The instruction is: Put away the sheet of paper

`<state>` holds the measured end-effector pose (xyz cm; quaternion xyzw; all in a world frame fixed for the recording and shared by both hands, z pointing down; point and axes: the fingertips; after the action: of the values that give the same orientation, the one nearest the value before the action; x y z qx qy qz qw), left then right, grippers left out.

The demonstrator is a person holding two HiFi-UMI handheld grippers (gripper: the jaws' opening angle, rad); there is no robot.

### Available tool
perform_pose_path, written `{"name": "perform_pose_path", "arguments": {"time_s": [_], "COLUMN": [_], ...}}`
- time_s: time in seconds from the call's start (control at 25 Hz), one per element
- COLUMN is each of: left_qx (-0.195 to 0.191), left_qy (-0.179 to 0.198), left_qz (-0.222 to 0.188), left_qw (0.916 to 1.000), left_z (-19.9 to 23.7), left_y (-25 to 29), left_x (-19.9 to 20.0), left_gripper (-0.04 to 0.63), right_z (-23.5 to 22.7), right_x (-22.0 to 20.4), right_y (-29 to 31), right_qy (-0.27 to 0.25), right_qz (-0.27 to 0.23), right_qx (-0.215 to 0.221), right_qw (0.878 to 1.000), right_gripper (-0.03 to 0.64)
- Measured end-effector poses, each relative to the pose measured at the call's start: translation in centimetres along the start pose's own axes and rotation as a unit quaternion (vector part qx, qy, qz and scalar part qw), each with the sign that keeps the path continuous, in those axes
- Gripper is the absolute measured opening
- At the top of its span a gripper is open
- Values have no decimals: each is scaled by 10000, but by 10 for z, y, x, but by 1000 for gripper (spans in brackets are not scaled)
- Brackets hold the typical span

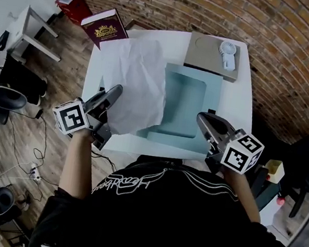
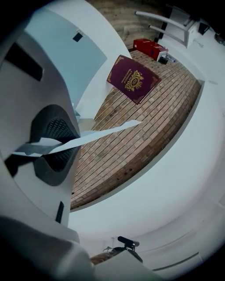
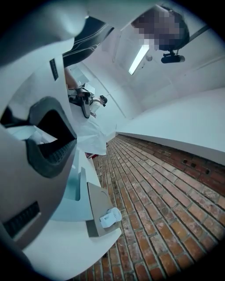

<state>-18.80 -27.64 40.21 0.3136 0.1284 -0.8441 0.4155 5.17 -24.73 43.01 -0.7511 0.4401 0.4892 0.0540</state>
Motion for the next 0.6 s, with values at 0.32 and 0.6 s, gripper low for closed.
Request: {"name": "perform_pose_path", "arguments": {"time_s": [0.32,0.6], "left_qx": [-50,-74], "left_qy": [-397,-1026], "left_qz": [210,219], "left_qw": [9990,9945], "left_z": [45,93], "left_y": [-14,-29], "left_x": [0,-22], "left_gripper": [31,31], "right_z": [23,30], "right_x": [3,-4], "right_y": [22,24], "right_qy": [153,125], "right_qz": [-175,-192], "right_qx": [-275,-575], "right_qw": [9993,9981], "right_gripper": [2,2]}}
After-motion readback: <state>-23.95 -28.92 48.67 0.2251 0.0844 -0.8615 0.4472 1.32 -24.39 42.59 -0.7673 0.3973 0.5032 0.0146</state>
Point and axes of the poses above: the fingertips, and each gripper's own axes: y forward along the fingers, z to its left, x out of its top, and after that the axes turned 14 degrees about -x, right-handed
